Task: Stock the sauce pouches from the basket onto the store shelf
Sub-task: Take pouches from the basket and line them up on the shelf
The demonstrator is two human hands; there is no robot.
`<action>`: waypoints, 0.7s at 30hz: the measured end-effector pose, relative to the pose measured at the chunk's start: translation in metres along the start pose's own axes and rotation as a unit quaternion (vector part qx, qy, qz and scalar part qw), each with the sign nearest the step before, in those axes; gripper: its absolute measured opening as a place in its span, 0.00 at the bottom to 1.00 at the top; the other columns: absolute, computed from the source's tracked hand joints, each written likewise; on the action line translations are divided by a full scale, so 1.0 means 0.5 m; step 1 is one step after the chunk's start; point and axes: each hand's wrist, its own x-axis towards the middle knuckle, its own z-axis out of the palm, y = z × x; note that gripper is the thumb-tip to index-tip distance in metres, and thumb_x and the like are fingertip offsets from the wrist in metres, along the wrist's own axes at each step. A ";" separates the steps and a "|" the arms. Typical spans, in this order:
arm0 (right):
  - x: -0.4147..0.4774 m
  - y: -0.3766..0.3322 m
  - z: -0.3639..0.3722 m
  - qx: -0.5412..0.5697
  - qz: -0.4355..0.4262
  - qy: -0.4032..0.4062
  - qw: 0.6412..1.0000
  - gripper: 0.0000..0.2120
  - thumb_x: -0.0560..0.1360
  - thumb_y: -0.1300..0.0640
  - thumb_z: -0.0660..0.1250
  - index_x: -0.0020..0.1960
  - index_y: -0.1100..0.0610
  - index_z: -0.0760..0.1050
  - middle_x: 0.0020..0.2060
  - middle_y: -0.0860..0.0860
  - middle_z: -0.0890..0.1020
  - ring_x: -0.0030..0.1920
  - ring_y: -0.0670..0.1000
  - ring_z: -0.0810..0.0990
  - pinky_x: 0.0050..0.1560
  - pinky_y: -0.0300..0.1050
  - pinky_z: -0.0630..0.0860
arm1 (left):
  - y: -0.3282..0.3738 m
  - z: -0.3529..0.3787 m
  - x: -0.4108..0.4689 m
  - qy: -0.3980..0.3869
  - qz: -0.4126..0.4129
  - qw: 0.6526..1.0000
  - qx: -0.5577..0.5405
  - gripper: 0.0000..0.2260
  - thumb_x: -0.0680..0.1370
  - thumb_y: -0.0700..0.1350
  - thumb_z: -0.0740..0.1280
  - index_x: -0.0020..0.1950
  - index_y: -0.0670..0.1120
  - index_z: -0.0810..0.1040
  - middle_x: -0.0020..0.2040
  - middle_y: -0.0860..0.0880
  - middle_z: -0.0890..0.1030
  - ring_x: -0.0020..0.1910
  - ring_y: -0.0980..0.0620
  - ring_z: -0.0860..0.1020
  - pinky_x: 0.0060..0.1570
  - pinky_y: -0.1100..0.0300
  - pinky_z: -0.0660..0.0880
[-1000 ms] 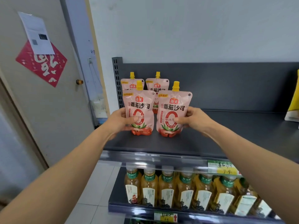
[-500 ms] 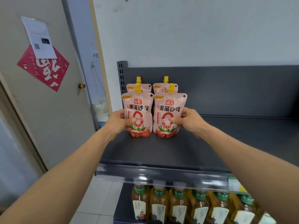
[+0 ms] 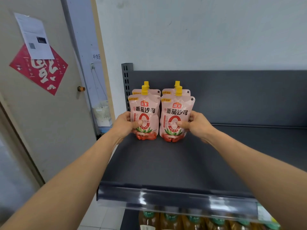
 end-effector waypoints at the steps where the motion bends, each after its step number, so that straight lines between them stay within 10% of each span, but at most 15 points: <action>1: 0.001 0.000 0.000 0.002 -0.001 0.001 1.000 0.16 0.74 0.67 0.67 0.60 0.60 0.74 0.58 0.56 0.81 0.54 0.54 0.80 0.53 0.47 0.78 | 0.001 0.003 0.002 0.001 0.000 1.000 0.001 0.15 0.73 0.34 0.68 0.60 0.41 0.73 0.56 0.45 0.80 0.53 0.46 0.79 0.44 0.54 0.79; 21: -0.080 -0.002 -0.037 -0.156 -0.071 0.109 0.979 0.19 0.75 0.55 0.69 0.63 0.60 0.72 0.57 0.53 0.79 0.52 0.48 0.74 0.52 0.41 0.71 | 0.038 0.024 -0.097 0.144 0.051 0.980 0.124 0.18 0.75 0.40 0.69 0.63 0.40 0.70 0.52 0.46 0.75 0.53 0.48 0.76 0.45 0.62 0.74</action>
